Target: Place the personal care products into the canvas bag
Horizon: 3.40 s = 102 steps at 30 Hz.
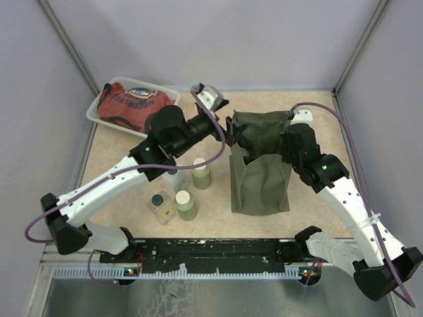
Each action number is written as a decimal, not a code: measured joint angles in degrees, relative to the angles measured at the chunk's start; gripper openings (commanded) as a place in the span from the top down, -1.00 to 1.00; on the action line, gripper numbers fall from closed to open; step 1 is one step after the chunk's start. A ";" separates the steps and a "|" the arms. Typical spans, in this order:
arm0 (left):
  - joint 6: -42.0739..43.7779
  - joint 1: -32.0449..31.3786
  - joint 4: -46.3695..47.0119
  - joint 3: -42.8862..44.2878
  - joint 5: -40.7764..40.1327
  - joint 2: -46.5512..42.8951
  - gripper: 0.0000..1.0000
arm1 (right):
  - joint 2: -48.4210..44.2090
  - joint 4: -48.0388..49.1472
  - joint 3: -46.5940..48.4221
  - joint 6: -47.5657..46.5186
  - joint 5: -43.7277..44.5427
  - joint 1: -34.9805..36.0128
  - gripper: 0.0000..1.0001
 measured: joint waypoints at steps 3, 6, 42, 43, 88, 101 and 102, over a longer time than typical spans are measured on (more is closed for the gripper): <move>-0.04 -0.04 -6.84 0.11 -6.91 -5.49 -1.00 | 0.33 0.02 0.00 -0.26 0.39 0.00 0.70; -0.50 0.07 -15.23 0.13 -12.15 -6.12 -1.00 | 0.72 0.02 0.00 -0.33 0.59 0.00 0.69; -9.79 9.97 -40.83 -13.77 -1.07 6.40 -0.99 | -0.79 0.81 -1.16 -0.33 -1.03 0.00 0.66; -9.92 9.84 -40.72 -14.25 -1.14 6.40 -0.99 | -0.79 0.81 -1.16 -0.33 -1.03 0.00 0.67; -4.90 9.60 -16.87 1.75 8.63 -9.03 1.00 | -0.68 0.92 -1.88 -0.85 -0.22 0.00 0.85; -1.73 8.17 -15.65 12.55 14.56 9.42 1.00 | -0.09 0.81 -1.88 -0.90 0.68 0.00 0.85; -1.64 8.09 -15.47 12.55 14.71 9.42 1.00 | -0.04 0.81 -1.88 -0.90 0.68 0.00 0.85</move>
